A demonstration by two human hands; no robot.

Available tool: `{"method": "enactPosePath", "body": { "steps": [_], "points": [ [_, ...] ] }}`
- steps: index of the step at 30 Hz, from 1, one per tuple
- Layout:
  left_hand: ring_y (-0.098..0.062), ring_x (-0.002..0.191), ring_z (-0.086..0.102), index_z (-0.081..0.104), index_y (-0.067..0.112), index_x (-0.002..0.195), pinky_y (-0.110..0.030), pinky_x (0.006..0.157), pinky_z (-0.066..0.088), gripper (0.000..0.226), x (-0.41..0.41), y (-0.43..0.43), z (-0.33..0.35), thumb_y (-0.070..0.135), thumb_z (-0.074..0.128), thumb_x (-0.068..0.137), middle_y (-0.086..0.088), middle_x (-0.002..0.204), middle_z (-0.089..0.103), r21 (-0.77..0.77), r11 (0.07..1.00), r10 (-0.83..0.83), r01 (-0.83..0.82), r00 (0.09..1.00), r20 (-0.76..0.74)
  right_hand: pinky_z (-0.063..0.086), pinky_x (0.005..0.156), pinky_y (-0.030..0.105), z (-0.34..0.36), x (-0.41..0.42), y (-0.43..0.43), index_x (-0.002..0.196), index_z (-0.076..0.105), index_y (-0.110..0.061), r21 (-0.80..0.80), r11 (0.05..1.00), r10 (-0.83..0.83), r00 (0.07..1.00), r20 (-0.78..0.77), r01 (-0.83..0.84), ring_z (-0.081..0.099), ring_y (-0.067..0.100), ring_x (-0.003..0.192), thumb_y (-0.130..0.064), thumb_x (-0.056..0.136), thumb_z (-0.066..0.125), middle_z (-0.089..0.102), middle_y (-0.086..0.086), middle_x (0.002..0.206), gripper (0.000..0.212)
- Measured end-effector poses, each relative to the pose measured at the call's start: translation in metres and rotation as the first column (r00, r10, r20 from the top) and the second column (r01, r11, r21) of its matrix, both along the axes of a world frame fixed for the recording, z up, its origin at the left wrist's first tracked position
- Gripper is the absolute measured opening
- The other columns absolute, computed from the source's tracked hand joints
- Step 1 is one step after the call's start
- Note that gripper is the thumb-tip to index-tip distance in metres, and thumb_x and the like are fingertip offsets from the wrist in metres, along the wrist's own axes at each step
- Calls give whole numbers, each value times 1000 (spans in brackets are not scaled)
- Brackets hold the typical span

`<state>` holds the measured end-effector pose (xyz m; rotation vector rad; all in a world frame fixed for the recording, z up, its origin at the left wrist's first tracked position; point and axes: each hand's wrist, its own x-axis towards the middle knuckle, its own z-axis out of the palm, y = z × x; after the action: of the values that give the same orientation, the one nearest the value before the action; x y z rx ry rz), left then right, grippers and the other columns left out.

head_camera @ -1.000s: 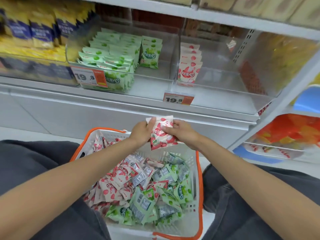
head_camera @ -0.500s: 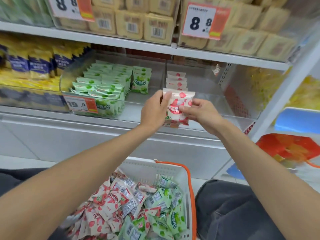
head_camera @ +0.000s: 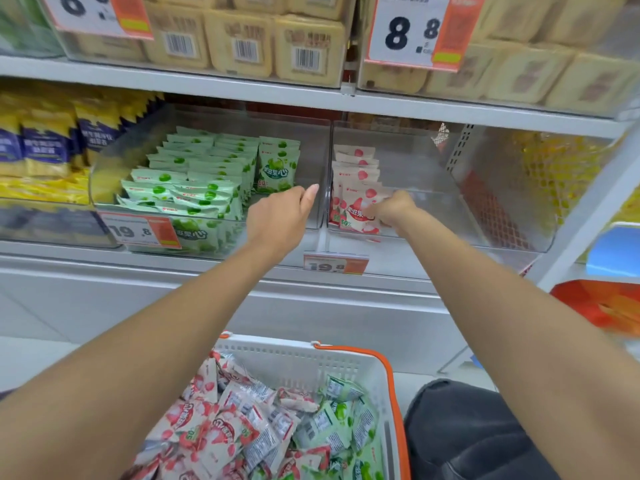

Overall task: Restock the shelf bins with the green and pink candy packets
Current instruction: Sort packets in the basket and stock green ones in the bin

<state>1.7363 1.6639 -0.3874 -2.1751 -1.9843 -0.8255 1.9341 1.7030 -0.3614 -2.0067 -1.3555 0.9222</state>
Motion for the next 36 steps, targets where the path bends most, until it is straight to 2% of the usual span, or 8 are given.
{"method": "enactPosePath", "body": {
  "steps": [6, 10, 18, 23, 25, 30, 33, 36],
  "points": [
    [-29, 62, 58, 60, 18, 79, -38, 56, 47, 69, 0, 0, -6, 56, 6, 99, -2, 67, 62, 56, 998, 8, -7, 1000, -19, 42, 106, 40, -2, -4, -3, 132, 49, -9, -187, 973, 175, 966, 192, -139, 52, 29, 123, -25, 81, 78, 54, 8, 133, 60],
    [-29, 60, 57, 60, 18, 77, -37, 53, 44, 74, -1, 2, -9, 58, -1, 95, -2, 65, 61, 98, 995, 7, -4, 999, -33, 45, 85, 27, -3, -8, 4, 108, 47, -9, -93, 993, 81, 994, 74, -74, 55, 20, 96, -12, 81, 77, 54, 1, 109, 41],
    [-29, 61, 57, 59, 17, 78, -38, 56, 47, 66, -1, 3, -8, 55, 10, 100, -3, 66, 61, 101, 995, -23, 25, 1000, -14, 52, 94, 36, -1, -6, 1, 94, 47, -8, -43, 997, 75, 989, 128, -70, 62, 24, 97, -16, 87, 72, 61, 11, 107, 27],
    [-23, 50, 42, 44, 14, 70, -34, 48, 29, 41, -2, -15, -6, 36, 37, 104, 3, 54, 40, 284, 957, -122, 56, 967, 223, 50, 86, 34, 0, -5, -22, 117, 60, -8, 342, 938, -47, 956, 291, -58, 62, 28, 104, -9, 89, 57, 66, 9, 113, 28],
    [-22, 50, 37, 41, 16, 67, -35, 48, 23, 37, -2, -38, -8, 30, 43, 101, 4, 53, 35, 338, 940, -141, 36, 947, 290, 49, 77, 30, -4, -13, -48, 104, 66, -13, 523, 835, -7, 947, 322, -172, 62, 22, 91, -4, 84, 52, 66, 3, 98, 26],
    [-23, 59, 49, 49, 14, 67, -38, 54, 32, 37, -16, -95, -57, 33, 47, 99, -2, 57, 51, -167, 975, -77, 145, 930, 358, 40, 65, 30, -57, -43, -129, 85, 63, -14, 548, 699, 236, 871, 430, -460, 48, 12, 72, -5, 77, 58, 58, -2, 83, 14],
    [-29, 73, 61, 59, 14, 74, -34, 63, 45, 25, -54, -128, -112, 23, 50, 96, -5, 72, 63, -512, 822, -76, 247, 940, 332, 45, 69, 30, -105, -64, -163, 87, 66, -14, 201, 762, 521, 767, 375, -616, 53, 16, 74, -3, 77, 57, 62, 0, 81, 18],
    [-21, 88, 61, 63, 18, 98, -26, 70, 47, 16, -93, -162, -151, 15, 48, 94, -2, 103, 66, -774, 614, -170, 155, 984, 62, 47, 91, 28, -143, -70, -186, 96, 70, -12, -192, 607, 782, 536, 319, -771, 58, 16, 82, -4, 83, 53, 69, 2, 93, 23]
  ]
}}
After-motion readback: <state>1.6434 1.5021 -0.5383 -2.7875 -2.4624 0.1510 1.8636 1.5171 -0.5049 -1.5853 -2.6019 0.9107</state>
